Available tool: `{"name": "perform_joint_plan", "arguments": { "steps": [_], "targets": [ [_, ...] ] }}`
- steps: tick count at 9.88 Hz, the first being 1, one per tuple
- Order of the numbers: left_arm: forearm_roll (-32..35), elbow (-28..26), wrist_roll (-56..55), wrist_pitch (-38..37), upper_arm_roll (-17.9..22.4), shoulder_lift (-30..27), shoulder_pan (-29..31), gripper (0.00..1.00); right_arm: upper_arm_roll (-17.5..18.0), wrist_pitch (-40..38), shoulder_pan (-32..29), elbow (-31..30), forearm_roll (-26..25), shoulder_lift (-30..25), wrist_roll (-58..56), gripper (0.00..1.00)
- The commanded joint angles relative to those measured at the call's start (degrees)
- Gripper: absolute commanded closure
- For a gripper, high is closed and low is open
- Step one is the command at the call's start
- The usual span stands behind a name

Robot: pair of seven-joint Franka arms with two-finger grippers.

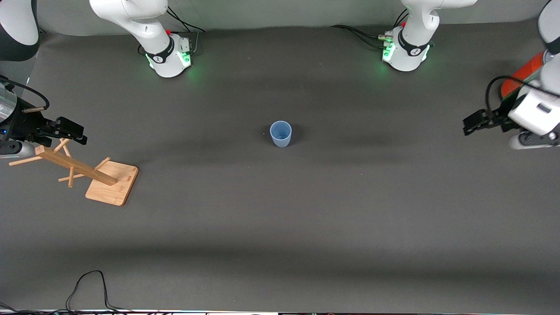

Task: Rotate and upright cup with both arms

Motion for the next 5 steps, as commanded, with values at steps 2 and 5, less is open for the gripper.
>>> {"name": "perform_joint_plan", "arguments": {
  "steps": [2,5],
  "targets": [
    [0.3,0.1,2.0,-1.3,-1.7,-1.0,1.6,0.0,0.2,-0.9,-0.1,1.1,-0.8,0.3,-0.3,0.0],
    [0.6,0.8,5.4,-1.5,-1.8,-0.8,1.2,0.0,0.2,-0.9,-0.1,1.1,-0.8,0.3,-0.2,0.0]
  ]
}}
